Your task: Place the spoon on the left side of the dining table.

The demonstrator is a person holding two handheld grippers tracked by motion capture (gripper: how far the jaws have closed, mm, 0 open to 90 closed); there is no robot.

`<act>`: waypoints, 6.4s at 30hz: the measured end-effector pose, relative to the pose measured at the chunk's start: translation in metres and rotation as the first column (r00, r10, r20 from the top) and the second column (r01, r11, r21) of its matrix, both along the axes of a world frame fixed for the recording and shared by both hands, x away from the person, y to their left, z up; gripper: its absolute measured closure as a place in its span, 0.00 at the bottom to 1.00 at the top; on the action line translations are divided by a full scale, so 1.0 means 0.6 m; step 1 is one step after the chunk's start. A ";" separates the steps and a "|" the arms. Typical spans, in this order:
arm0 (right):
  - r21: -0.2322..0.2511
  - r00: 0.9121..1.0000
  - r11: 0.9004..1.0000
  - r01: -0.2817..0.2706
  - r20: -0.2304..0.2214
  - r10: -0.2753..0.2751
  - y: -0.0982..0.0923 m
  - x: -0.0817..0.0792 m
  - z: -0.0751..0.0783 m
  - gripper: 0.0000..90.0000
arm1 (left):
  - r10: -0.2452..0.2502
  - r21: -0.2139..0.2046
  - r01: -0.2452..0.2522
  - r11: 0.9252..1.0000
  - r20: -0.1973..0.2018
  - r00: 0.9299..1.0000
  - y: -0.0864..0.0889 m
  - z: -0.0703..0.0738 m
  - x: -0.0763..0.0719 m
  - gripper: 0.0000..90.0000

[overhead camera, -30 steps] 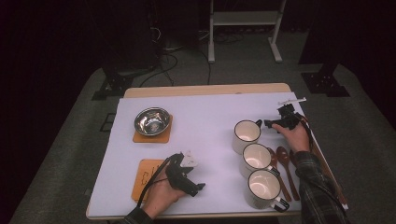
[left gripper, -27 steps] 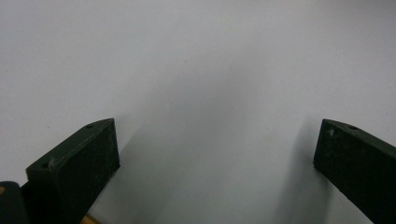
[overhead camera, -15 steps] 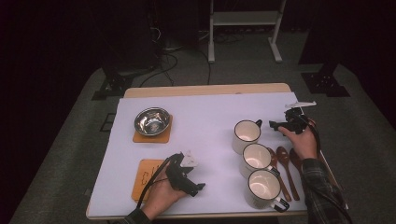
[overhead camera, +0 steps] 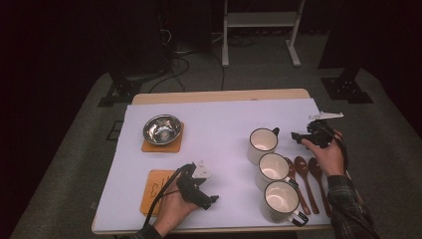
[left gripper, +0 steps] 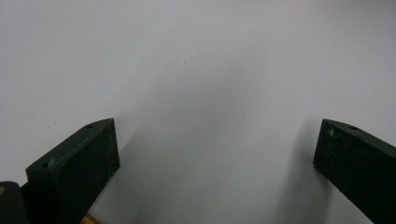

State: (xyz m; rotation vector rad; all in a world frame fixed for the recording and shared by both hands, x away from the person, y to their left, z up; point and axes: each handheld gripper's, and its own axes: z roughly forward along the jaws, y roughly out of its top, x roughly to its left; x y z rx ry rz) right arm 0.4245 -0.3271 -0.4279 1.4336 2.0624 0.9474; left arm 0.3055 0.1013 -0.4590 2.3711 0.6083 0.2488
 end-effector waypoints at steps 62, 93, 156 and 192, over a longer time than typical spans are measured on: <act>-0.006 0.999 1.000 0.019 -0.041 -0.019 -0.035 -0.169 0.015 0.56 | 0.000 -0.002 0.000 1.000 0.001 1.000 0.000 0.000 0.000 0.00; -0.027 0.990 0.999 0.026 -0.137 -0.029 -0.040 -0.242 -0.017 0.58 | 0.001 -0.003 -0.001 1.000 0.001 1.000 0.000 0.000 0.000 0.00; -0.063 0.989 0.998 0.007 -0.150 -0.016 -0.053 -0.136 -0.029 0.73 | 0.000 -0.001 0.000 1.000 0.000 1.000 0.000 0.000 0.000 0.00; -0.088 0.979 0.995 0.045 -0.194 -0.062 -0.051 -0.179 -0.024 0.79 | 0.000 -0.001 0.000 1.000 0.001 1.000 0.000 0.000 0.000 0.00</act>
